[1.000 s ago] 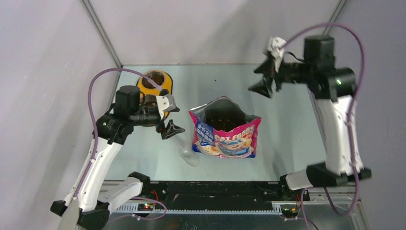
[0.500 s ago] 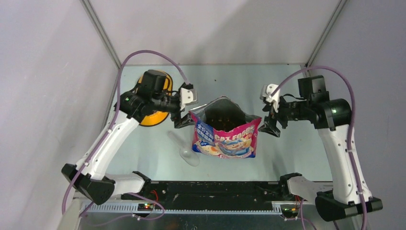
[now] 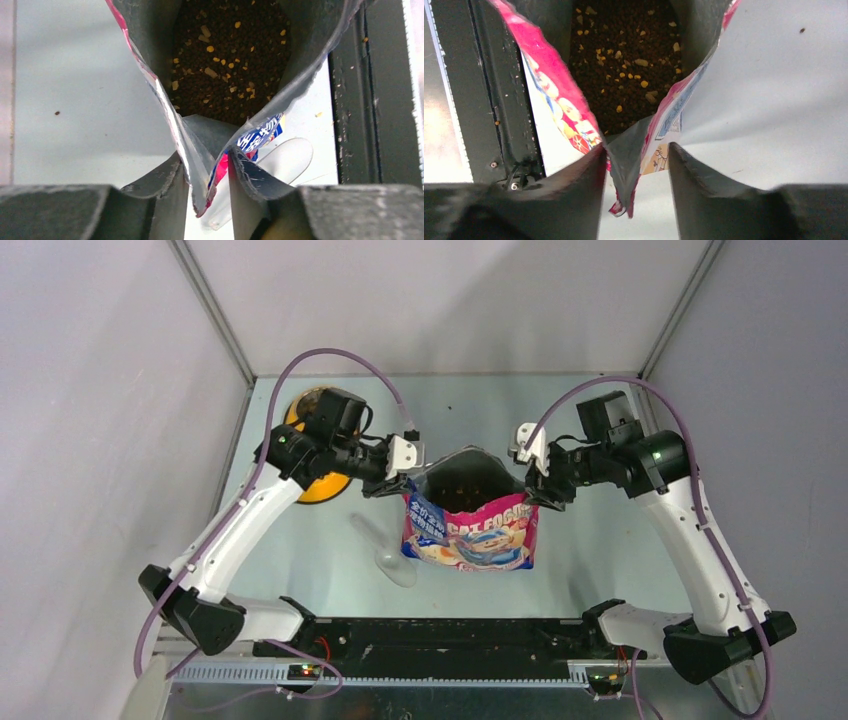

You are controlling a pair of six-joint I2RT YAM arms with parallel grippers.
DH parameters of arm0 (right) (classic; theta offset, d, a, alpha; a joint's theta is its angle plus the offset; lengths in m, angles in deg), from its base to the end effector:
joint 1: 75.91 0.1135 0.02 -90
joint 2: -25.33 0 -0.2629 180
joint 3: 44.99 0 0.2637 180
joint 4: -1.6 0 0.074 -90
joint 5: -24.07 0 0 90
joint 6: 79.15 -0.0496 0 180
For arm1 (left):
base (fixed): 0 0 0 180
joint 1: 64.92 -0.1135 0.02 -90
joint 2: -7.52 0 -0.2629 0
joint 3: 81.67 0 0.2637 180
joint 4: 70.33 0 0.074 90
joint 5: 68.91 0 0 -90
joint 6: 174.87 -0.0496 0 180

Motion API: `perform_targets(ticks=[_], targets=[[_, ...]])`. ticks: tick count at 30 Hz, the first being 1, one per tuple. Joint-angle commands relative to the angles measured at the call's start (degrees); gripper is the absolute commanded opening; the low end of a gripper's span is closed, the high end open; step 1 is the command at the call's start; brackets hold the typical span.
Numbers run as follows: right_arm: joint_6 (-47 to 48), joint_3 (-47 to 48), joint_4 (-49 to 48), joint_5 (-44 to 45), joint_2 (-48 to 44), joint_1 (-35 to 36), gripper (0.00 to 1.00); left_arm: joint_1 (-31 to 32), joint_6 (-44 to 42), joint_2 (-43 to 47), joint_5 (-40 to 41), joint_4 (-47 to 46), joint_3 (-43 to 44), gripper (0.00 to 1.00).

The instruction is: Serve the pet food

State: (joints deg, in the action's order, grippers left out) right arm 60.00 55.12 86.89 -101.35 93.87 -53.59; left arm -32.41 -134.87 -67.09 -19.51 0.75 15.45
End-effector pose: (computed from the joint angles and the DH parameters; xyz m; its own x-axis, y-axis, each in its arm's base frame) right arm 0.1891 0.1087 0.4040 -0.0137 -0.6720 -0.7404 -0.9740 0.1763 -0.1420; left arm 0.2084 -0.1711 0.3842 0.1844 0.5722 -0.7991 0.9801 -0.0459 0.1933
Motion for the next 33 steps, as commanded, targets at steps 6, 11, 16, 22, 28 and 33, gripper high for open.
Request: perform_targets(ticks=[6, 11, 16, 22, 28, 33], targets=[[3.62, 1.16, 0.74, 3.66, -0.69, -0.48, 0.08, -0.83, -0.91, -0.5, -0.1, 4.89, 3.62, 0.03], [6.49, 3.6, 2.13, -0.79, -3.38, -7.28, 0.0, -8.28, 7.0, 3.01, 0.21, 0.64, 0.58, 0.0], [6.43, 0.32, -3.42, -10.11, -5.25, -18.13, 0.0, -13.06, 11.94, 6.02, -0.58, -2.8, -2.72, 0.0], [3.29, -1.91, -7.02, -9.94, -4.44, -13.5, 0.0, -9.54, 15.25, 6.7, -4.22, -5.01, -4.21, 0.0], [3.98, -2.06, -6.7, -6.17, -3.9, -8.08, 0.31, -8.52, 17.36, 7.34, -5.6, -6.33, -4.78, 0.0], [2.27, -2.98, -8.54, -2.19, -3.23, -1.11, 0.45, -8.52, 17.1, 7.92, -5.33, -6.42, -5.1, 0.0]])
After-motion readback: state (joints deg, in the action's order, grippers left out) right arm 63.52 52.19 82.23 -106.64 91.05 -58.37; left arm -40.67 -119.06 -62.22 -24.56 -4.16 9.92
